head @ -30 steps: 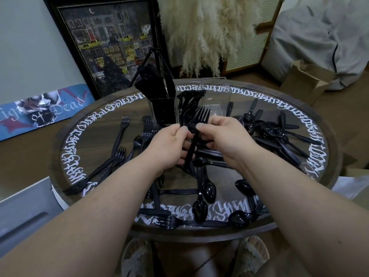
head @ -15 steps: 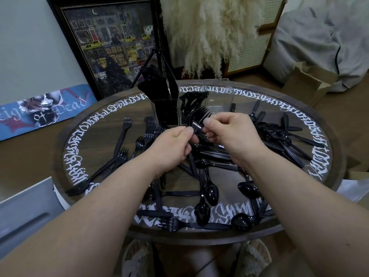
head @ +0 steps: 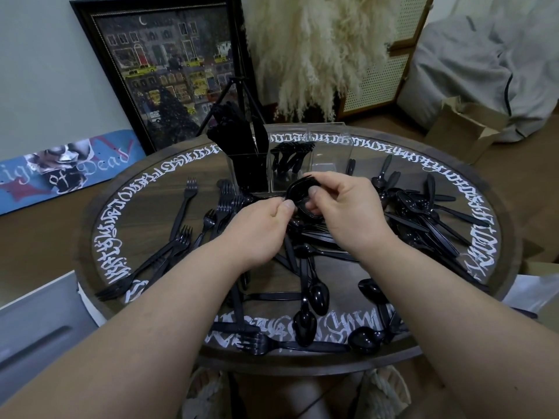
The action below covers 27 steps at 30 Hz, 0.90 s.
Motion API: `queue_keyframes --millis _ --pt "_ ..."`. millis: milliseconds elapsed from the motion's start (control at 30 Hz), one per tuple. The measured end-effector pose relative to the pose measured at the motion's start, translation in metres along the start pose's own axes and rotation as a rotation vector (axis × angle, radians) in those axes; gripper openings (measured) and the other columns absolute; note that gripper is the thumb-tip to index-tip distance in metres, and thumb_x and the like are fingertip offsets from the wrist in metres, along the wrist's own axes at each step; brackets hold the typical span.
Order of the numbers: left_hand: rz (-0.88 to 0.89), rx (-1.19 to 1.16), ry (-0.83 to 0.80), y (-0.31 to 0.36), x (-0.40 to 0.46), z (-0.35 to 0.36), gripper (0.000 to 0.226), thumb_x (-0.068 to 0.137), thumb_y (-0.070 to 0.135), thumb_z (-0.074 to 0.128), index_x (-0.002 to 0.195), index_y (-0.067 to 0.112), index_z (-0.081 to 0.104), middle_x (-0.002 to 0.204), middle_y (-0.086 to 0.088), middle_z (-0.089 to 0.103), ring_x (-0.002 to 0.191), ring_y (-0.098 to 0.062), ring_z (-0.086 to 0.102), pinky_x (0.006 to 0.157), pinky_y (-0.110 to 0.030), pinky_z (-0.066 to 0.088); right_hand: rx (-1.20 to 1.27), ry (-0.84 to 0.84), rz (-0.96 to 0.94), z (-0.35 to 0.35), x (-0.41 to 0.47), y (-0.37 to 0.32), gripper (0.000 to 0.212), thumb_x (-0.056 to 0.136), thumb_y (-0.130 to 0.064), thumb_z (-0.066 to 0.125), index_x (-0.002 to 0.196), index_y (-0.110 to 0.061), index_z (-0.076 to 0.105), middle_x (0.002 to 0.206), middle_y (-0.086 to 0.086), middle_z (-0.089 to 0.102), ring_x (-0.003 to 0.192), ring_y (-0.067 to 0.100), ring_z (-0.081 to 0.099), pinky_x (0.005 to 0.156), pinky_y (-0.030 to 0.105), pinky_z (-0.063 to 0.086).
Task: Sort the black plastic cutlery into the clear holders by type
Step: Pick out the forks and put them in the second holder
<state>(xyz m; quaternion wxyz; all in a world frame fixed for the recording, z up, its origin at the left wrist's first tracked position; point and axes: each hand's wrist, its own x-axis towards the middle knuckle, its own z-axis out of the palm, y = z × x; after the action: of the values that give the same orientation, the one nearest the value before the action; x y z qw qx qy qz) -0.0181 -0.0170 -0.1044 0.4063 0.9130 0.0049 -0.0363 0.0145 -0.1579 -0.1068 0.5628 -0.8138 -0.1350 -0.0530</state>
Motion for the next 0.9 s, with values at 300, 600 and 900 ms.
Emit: queue_keyframes --millis 300,600,900 --pt "0.203 0.127 0.17 0.001 0.007 0.003 0.027 0.1 0.031 0.039 0.081 0.014 0.048 0.074 -0.003 0.058 0.073 -0.024 0.054 0.071 -0.043 0.044 0.051 0.087 -0.011 -0.005 0.001 -0.001 0.028 0.095 -0.005 0.052 0.117 -0.016 0.065 0.078 -0.005 0.067 0.073 0.004 0.066 0.079 0.029 0.057" --pt "0.116 0.37 0.36 -0.014 0.031 -0.014 0.046 0.101 0.022 0.038 0.147 0.021 0.035 0.153 0.006 0.03 0.138 -0.023 0.021 0.113 -0.037 0.021 -0.076 0.527 -0.305 -0.058 0.028 -0.02 0.026 0.09 -0.018 0.056 0.111 -0.017 0.07 0.09 -0.003 0.071 0.081 0.011 0.069 0.082 0.037 0.057" --pt "0.056 0.445 0.329 -0.022 0.051 -0.009 0.055 0.097 0.017 0.041 0.149 0.024 0.026 0.157 0.009 0.019 0.142 -0.021 0.011 0.11 -0.046 0.027 -0.507 0.432 -0.613 -0.036 0.099 -0.022 0.026 0.09 -0.008 0.053 0.109 -0.006 0.071 0.101 0.008 0.073 0.091 0.018 0.069 0.086 0.022 0.049"
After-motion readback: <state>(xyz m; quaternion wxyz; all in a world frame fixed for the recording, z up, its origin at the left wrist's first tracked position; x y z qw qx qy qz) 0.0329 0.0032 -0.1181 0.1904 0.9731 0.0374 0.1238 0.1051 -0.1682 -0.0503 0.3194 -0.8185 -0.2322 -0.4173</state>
